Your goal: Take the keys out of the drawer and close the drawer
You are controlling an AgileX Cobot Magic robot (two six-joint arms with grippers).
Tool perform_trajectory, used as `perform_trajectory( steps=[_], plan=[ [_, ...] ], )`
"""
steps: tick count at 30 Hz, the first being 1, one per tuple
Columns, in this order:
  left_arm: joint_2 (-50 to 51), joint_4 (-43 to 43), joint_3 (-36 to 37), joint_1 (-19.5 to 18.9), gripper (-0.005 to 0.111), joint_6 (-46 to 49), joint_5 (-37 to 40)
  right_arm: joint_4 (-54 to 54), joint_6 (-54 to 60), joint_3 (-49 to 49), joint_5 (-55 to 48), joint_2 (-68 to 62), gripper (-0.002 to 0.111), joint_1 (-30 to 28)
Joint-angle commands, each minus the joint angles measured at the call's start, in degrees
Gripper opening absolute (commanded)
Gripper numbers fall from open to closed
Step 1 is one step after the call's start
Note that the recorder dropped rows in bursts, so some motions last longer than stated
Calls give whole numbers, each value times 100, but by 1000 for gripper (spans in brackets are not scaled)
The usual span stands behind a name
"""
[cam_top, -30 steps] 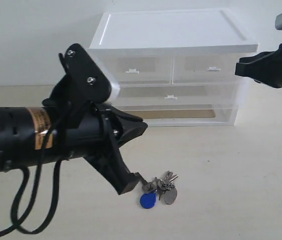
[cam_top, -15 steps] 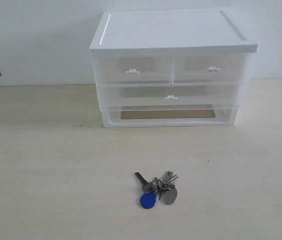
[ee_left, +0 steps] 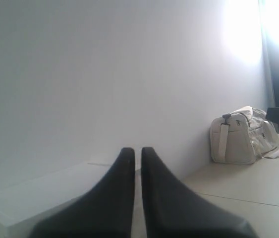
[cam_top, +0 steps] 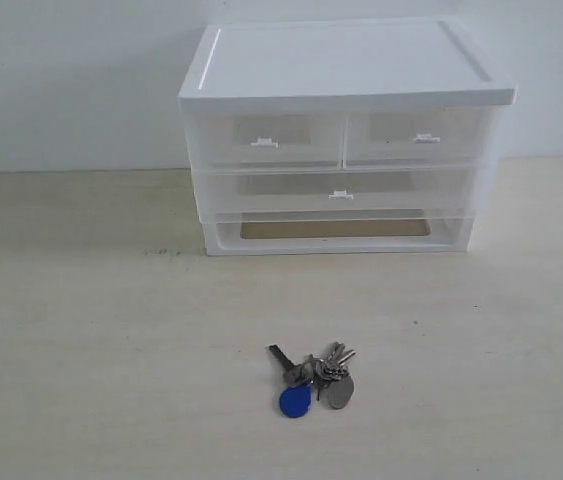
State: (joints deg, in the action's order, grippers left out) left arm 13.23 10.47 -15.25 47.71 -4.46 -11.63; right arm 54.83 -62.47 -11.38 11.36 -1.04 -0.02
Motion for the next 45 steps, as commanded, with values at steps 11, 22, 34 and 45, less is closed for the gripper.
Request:
perform_trajectory(
  steps=[11, 22, 34, 45],
  plan=[
    [-104, -58, 190, 15, 4, -69, 99, -32, -350, 87, -538, 104, 0, -6],
    [-104, -58, 190, 15, 4, -69, 99, -32, -350, 87, -538, 104, 0, -6],
    [-194, -58, 190, -204, 4, 163, 156, -32, -350, 87, -538, 104, 0, -6],
    [-1295, -395, 1525, -3281, 4, -374, 241, -32, -350, 87, -538, 104, 0, -6]
  ],
)
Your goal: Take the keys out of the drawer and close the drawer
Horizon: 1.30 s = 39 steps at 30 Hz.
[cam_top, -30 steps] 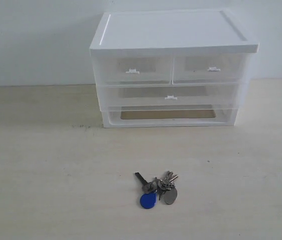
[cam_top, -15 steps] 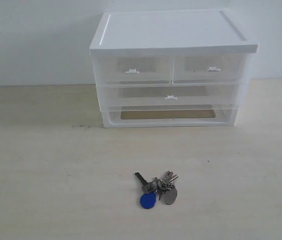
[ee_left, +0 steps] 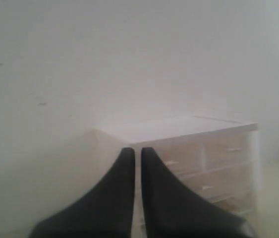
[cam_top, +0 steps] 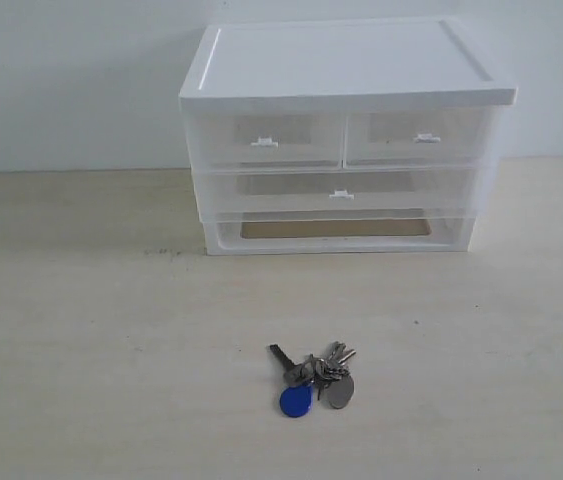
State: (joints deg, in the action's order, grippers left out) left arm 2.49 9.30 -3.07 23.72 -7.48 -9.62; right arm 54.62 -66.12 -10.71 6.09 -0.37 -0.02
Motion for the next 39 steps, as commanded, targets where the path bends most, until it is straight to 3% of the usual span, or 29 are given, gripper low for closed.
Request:
perform_trajectory(
  steps=[1, 4, 9, 15, 39],
  plan=[
    [-234, -354, 307, -1072, 4, -72, 52, -10, 15, 20, -11, 37, 0, -6],
    [-234, -615, 307, -1789, 4, -72, 723, -10, 15, 20, -11, 37, 0, -6],
    [-249, -615, 307, -2259, 4, -28, 1482, -10, 15, 20, -11, 37, 0, -6],
    [-249, -615, 307, -2259, 4, 107, 2727, -10, 15, 20, 101, 37, 0, -6],
    [-249, -697, 307, -2319, 4, 107, 2729, -10, 15, 20, 101, 37, 0, -6]
  ],
)
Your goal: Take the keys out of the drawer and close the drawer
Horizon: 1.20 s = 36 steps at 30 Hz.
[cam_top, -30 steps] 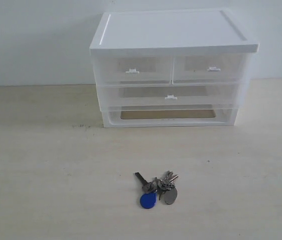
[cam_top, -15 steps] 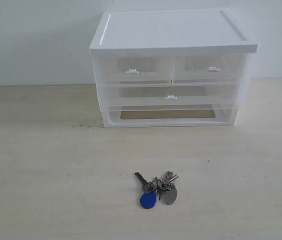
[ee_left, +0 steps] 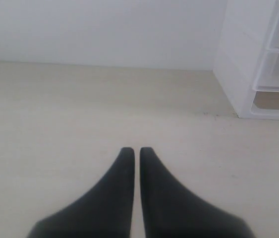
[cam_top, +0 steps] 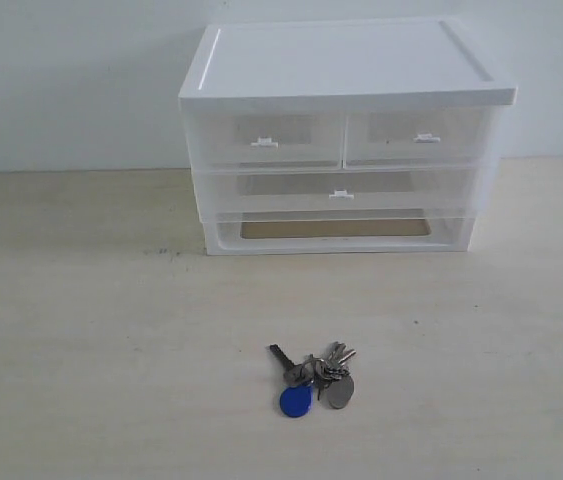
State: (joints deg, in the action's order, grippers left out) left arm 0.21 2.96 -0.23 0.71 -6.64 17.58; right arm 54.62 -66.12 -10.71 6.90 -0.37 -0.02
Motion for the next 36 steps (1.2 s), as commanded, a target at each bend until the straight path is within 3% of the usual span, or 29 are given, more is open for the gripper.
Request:
perform_trajectory(
  steps=[1, 13, 21, 28, 30, 36],
  plan=[
    [-21, -64, 23, -18, 4, 23, 9, -10, 15, 20, 20, 37, 0, -6],
    [-21, -64, 23, -18, 4, 23, 9, -39, 116, 20, -17, 37, 0, 2],
    [-21, -64, 23, -18, 4, 23, 9, -1301, 301, 132, 8, 37, 0, 6],
    [-21, -64, 23, -18, 4, 23, 9, -4670, 3002, 1053, 249, 37, 0, 6],
    [-21, -64, 23, -18, 4, 23, 9, -4760, 3501, 1071, 341, 37, 0, 6],
    [-21, -64, 23, -18, 4, 23, 9, -4746, 5185, 1071, -690, 37, 0, -4]
  ],
)
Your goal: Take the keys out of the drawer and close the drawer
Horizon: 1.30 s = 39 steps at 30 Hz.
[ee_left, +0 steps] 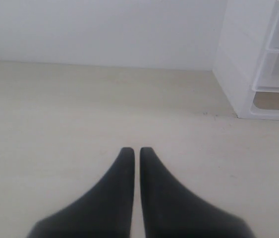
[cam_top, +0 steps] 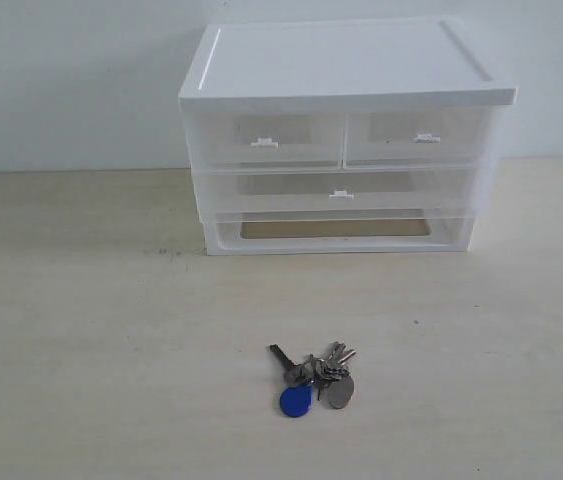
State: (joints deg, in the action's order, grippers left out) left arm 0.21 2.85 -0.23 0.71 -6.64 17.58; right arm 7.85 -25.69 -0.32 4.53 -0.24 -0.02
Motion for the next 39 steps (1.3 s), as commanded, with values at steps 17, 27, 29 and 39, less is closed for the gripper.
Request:
perform_trajectory(
  steps=[17, 27, 29, 39],
  plan=[
    [-21, -52, 23, -18, 4, 23, 9, -69, 1910, 32, -2277, 24, 0, -4],
    [-21, -52, 23, -18, 4, 23, 9, -69, 1849, 32, -2299, 24, 0, -4],
    [-21, -52, 23, -18, 4, 23, 9, -69, 1849, 32, -2299, 24, 0, -4],
    [-21, -52, 23, -18, 4, 23, 9, -69, 1849, 32, -2299, 24, 0, -4]
  ],
)
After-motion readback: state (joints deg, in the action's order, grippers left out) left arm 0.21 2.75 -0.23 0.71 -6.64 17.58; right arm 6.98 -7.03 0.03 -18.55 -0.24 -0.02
